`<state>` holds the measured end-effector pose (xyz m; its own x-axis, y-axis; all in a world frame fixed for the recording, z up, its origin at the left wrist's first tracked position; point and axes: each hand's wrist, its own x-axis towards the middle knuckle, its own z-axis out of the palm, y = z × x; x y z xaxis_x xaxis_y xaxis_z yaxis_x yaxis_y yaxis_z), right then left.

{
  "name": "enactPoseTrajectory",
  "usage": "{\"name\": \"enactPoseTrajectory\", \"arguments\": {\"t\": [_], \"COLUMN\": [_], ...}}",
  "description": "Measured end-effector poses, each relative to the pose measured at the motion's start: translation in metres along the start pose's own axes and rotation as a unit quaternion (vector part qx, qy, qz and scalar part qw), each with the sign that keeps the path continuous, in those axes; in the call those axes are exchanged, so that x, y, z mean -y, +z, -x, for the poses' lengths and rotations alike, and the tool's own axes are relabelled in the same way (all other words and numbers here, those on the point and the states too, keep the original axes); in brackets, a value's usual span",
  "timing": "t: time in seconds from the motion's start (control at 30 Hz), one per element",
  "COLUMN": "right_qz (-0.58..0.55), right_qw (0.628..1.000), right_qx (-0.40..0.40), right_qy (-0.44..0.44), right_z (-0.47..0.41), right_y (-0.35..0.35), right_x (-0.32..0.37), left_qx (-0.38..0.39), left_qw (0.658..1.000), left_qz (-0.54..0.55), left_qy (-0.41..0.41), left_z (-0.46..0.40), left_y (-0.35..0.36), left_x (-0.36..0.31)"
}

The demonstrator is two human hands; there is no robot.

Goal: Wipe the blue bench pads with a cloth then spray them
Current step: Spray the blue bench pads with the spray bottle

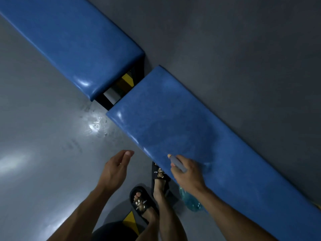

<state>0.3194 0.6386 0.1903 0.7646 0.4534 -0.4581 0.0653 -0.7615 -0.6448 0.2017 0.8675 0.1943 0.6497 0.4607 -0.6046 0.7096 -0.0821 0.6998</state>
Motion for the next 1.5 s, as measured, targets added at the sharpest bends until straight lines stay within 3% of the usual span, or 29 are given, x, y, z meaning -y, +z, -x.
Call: {"name": "enactPoseTrajectory", "arguments": {"t": [0.17, 0.43, 0.67, 0.93, 1.03, 1.23, 1.5], "right_qz": [-0.025, -0.065, -0.015, -0.036, -0.025, -0.048, -0.06], "right_qw": [0.998, 0.984, 0.992, 0.997, 0.996, 0.999, 0.982], "right_qx": [-0.041, -0.138, -0.087, 0.06, 0.07, 0.001, -0.137], "right_qy": [0.035, 0.086, 0.092, -0.037, -0.047, -0.004, 0.119], "right_z": [-0.024, -0.126, -0.148, -0.08, -0.07, -0.1, -0.196], "right_y": [0.01, -0.076, -0.092, -0.001, 0.027, 0.04, -0.024], "right_x": [0.007, 0.003, 0.009, 0.02, 0.032, 0.062, 0.091], "left_qx": [0.001, -0.004, -0.01, -0.025, -0.035, -0.031, 0.001], "left_qw": [1.0, 0.999, 0.998, 0.998, 0.998, 0.998, 0.999], "left_qz": [-0.029, -0.048, -0.06, -0.054, -0.052, -0.051, -0.054], "left_qy": [-0.005, -0.005, -0.004, -0.02, -0.032, -0.03, -0.006], "left_z": [-0.015, -0.039, -0.053, -0.055, -0.053, -0.056, -0.072], "left_y": [-0.007, -0.013, -0.017, -0.032, -0.047, -0.081, -0.122], "left_x": [-0.007, -0.034, -0.051, -0.035, -0.024, -0.005, -0.011]}}
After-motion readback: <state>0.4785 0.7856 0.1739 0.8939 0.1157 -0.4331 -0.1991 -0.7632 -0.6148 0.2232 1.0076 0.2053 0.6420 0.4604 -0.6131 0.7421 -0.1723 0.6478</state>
